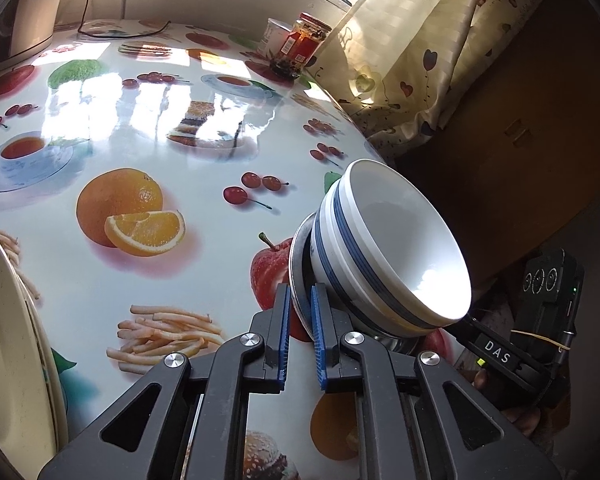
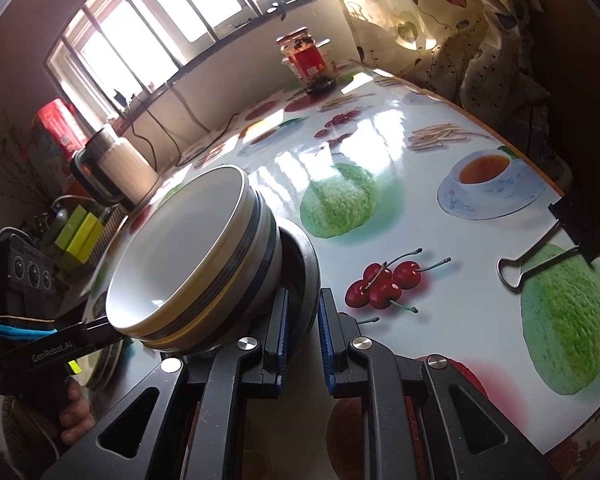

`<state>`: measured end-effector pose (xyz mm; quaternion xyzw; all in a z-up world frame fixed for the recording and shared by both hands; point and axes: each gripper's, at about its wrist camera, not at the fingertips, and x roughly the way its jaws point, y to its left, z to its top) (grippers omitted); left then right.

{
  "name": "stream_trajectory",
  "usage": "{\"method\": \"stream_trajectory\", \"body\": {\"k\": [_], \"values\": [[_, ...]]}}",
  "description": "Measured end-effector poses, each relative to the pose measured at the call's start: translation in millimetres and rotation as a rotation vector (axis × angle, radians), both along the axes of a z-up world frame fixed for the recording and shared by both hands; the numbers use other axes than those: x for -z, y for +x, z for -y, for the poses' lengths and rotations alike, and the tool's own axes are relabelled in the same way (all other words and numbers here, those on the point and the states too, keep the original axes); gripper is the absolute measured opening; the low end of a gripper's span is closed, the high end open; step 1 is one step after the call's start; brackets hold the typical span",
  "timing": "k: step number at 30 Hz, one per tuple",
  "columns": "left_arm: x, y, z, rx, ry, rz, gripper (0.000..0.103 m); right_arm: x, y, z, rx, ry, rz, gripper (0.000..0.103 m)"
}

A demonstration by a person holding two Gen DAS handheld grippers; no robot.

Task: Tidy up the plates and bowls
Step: 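Carry the bowl stack toward the cream plate stack with both grippers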

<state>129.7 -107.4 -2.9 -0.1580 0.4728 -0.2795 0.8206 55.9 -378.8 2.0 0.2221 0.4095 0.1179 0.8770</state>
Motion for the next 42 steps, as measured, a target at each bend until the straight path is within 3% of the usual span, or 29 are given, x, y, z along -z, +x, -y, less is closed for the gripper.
{"method": "stream_trajectory", "body": {"k": [20, 42], "values": [[0.5, 3.1, 2.8, 0.003, -0.004, 0.002, 0.010, -0.6, 0.2, 1.3, 0.002, 0.001, 0.003, 0.015], [-2.2, -2.2, 9.0, -0.003, 0.045, 0.036, 0.009, -0.3, 1.5, 6.5, -0.014, 0.007, 0.034, 0.015]]}}
